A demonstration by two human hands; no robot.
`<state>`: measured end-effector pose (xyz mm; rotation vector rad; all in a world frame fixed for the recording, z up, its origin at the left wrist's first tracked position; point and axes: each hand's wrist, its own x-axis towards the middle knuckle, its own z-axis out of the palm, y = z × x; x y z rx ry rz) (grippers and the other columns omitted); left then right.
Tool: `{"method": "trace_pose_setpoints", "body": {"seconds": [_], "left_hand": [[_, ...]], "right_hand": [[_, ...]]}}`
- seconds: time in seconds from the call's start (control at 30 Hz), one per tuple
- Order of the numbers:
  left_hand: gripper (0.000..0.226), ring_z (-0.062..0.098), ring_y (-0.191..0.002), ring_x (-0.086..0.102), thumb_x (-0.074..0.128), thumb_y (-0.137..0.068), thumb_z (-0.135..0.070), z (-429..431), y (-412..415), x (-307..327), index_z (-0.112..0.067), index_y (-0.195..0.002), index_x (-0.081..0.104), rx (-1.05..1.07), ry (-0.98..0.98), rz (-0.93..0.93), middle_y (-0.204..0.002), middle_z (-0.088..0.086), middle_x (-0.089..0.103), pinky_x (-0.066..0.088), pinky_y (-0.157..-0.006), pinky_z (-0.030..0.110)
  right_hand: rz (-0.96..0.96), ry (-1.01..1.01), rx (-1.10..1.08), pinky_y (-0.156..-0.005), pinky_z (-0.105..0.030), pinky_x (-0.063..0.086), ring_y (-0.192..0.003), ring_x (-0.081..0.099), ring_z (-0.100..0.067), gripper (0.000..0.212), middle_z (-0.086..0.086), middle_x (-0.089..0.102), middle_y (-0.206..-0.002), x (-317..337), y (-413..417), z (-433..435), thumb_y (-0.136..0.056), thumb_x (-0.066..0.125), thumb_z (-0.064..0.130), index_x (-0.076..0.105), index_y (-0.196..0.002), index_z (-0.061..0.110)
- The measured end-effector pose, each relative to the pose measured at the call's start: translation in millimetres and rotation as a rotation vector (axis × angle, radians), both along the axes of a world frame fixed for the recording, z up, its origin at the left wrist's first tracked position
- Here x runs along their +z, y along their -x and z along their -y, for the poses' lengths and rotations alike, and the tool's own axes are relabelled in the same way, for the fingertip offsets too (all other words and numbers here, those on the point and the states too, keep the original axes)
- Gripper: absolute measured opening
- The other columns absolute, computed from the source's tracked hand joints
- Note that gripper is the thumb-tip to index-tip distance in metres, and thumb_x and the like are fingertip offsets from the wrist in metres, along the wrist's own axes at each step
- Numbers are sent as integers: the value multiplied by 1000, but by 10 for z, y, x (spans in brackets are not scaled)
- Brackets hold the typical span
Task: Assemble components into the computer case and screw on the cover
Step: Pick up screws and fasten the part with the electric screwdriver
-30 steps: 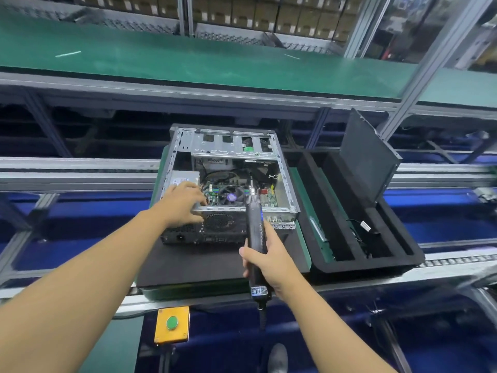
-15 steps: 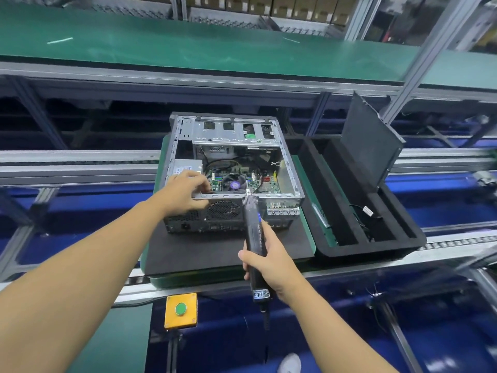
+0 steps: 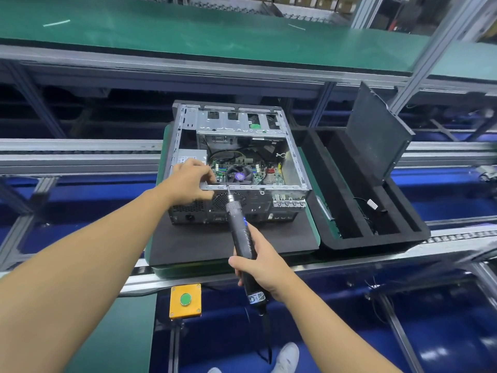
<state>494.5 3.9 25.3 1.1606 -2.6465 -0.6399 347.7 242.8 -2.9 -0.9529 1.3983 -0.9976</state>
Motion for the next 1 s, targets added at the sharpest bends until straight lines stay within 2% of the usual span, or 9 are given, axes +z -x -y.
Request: {"method": "trace_pose_setpoints", "body": {"seconds": [0.3,0.53,0.67,0.83,1.0], "left_hand": [[27,11,-122,37,72,-78,-30,-28,-9,-60,-27,-102,61,-20,77,-55,-111,-3,53,21,-107,38],[32,13,-124,37,72,-76,-29,-35,-22,-40,-28,-105,61,-24,65,-37,-115,-2,52,22,-112,40],[33,18,-123,38,72,-73,-26,-52,-37,-42,-32,-102,60,-14,34,-51,-117,-3,52,26,-109,36],[32,19,-123,39,73,-73,-28,-45,-37,-49,-32,-101,58,-17,31,-38,-117,-3,50,24,-104,30],[32,20,-123,39,73,-73,-30,-39,-33,-61,-33,-101,58,-9,34,-31,-118,-2,51,26,-106,33]], "right_hand": [[10,-31,-2,-63,-36,58,-67,62,-20,80,1,65,-80,-47,-101,11,-76,76,24,40,-145,45],[3,-67,29,-63,-38,59,-67,63,-23,78,-1,66,-81,-102,-153,-22,-77,75,25,40,-141,53],[-10,-79,31,-62,-38,59,-63,61,-24,78,-5,66,-77,-135,-206,0,-77,74,26,40,-141,55],[-13,-88,24,-61,-36,58,-64,62,-21,77,-4,65,-80,-172,-262,12,-76,75,26,41,-139,55],[-9,-81,12,-59,-32,57,-63,63,-16,76,-3,65,-83,-169,-287,14,-76,74,26,42,-138,55]]}}
